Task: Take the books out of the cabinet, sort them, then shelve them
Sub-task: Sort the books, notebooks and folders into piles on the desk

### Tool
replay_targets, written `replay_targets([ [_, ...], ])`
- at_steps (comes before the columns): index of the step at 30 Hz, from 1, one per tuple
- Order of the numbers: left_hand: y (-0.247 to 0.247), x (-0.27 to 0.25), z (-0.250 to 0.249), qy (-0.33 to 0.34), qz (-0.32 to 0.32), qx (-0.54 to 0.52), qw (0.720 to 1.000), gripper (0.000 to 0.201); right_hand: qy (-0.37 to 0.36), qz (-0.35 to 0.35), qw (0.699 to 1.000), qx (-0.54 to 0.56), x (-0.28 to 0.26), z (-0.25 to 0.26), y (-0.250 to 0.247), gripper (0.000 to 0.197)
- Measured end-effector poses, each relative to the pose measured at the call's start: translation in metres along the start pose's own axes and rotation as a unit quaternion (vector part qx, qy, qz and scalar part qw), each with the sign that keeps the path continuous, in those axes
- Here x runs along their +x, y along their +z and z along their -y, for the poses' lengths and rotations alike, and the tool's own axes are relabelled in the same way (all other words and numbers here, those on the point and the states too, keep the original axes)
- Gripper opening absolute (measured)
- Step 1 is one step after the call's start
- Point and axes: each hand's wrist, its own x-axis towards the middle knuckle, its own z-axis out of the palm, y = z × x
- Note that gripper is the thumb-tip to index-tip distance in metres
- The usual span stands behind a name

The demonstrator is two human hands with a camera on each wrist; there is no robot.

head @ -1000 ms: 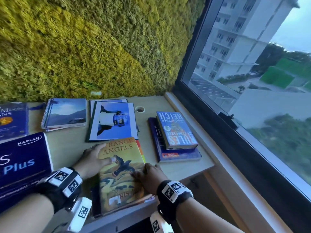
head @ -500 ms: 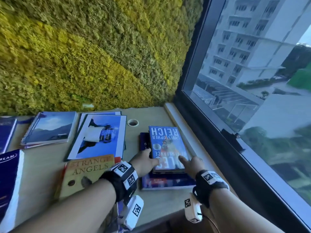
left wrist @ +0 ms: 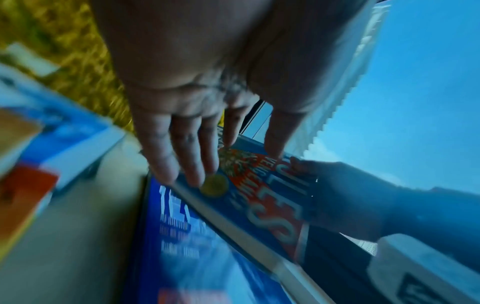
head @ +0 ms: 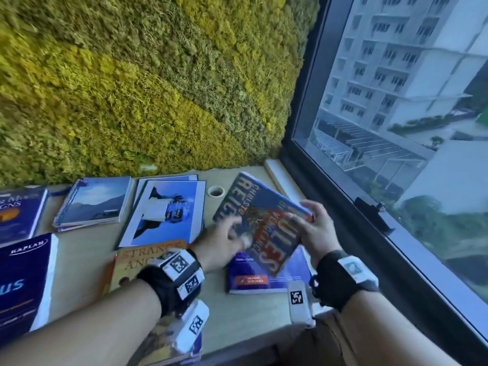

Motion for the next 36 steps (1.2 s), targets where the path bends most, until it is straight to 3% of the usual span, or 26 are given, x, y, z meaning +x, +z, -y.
replay_targets([
  [2, -0.036, -0.008, -0.006, 0.101, -0.125, 0.054, 0.986, 0.071, -0.061, 0.058, 0.996, -0.022, -0.013, 0.044, 0.005, 0.047],
  [3, -0.053, -0.015, -0.009, 0.138, -0.154, 0.097, 0.974, 0.08, -0.088, 0.103, 0.99, -0.025, -0.025, 0.068, 0.008, 0.051],
  [5, -0.084, -0.038, -0.011, 0.169, -0.141, 0.167, 0.961, 0.095, -0.137, 0.194, 0.97, -0.057, -0.051, 0.11, 0.019, 0.057],
  [7, -0.103, -0.067, -0.002, 0.155, -0.079, 0.101, 0.979, 0.082, -0.171, 0.24, 0.948, -0.12, -0.075, 0.14, 0.036, 0.056],
  [10, -0.112, -0.104, 0.035, 0.119, -0.06, -0.075, 0.988, 0.044, -0.216, 0.187, 0.933, -0.22, -0.089, 0.142, 0.069, 0.049],
  [12, -0.111, -0.129, 0.066, 0.084, -0.085, -0.145, 0.982, 0.042, -0.226, 0.106, 0.932, -0.264, -0.091, 0.122, 0.089, 0.052],
  [14, -0.107, -0.148, 0.097, 0.022, -0.102, -0.213, 0.971, 0.058, -0.169, 0.098, 0.94, -0.28, -0.098, 0.084, 0.11, 0.058],
  [17, -0.093, -0.156, 0.148, -0.065, -0.126, -0.262, 0.955, 0.09, 0.021, 0.228, 0.938, -0.261, -0.127, 0.017, 0.138, 0.073],
  [19, -0.088, -0.154, 0.164, -0.097, -0.137, -0.229, 0.959, 0.087, 0.081, 0.276, 0.929, -0.233, -0.149, -0.011, 0.154, 0.07],
  [22, -0.085, -0.148, 0.179, -0.137, -0.127, -0.126, 0.974, 0.05, 0.053, 0.272, 0.932, -0.234, -0.161, -0.031, 0.166, 0.07],
  [25, -0.078, -0.145, 0.199, -0.166, -0.122, 0.006, 0.978, 0.067, 0.02, 0.24, 0.914, -0.326, -0.163, -0.035, 0.165, 0.068],
  [26, -0.074, -0.143, 0.204, -0.167, -0.121, -0.003, 0.978, 0.068, 0.024, 0.243, 0.908, -0.342, -0.162, -0.04, 0.162, 0.063],
  [29, -0.059, -0.149, 0.191, -0.147, -0.112, -0.195, 0.963, 0.045, 0.069, 0.285, 0.905, -0.307, -0.166, -0.055, 0.157, 0.026],
  [30, -0.055, -0.152, 0.185, -0.142, -0.113, -0.245, 0.952, 0.044, 0.072, 0.283, 0.905, -0.309, -0.165, -0.064, 0.155, 0.034],
  [32, -0.047, -0.154, 0.182, -0.138, -0.112, -0.291, 0.94, 0.062, 0.074, 0.275, 0.911, -0.3, -0.161, -0.075, 0.153, 0.064],
  [34, -0.045, -0.152, 0.188, -0.149, -0.116, -0.29, 0.938, 0.087, 0.083, 0.302, 0.913, -0.262, -0.156, -0.078, 0.154, 0.064],
  [36, -0.049, -0.152, 0.186, -0.161, -0.102, -0.279, 0.941, 0.089, 0.098, 0.319, 0.913, -0.233, -0.15, -0.075, 0.158, 0.058],
])
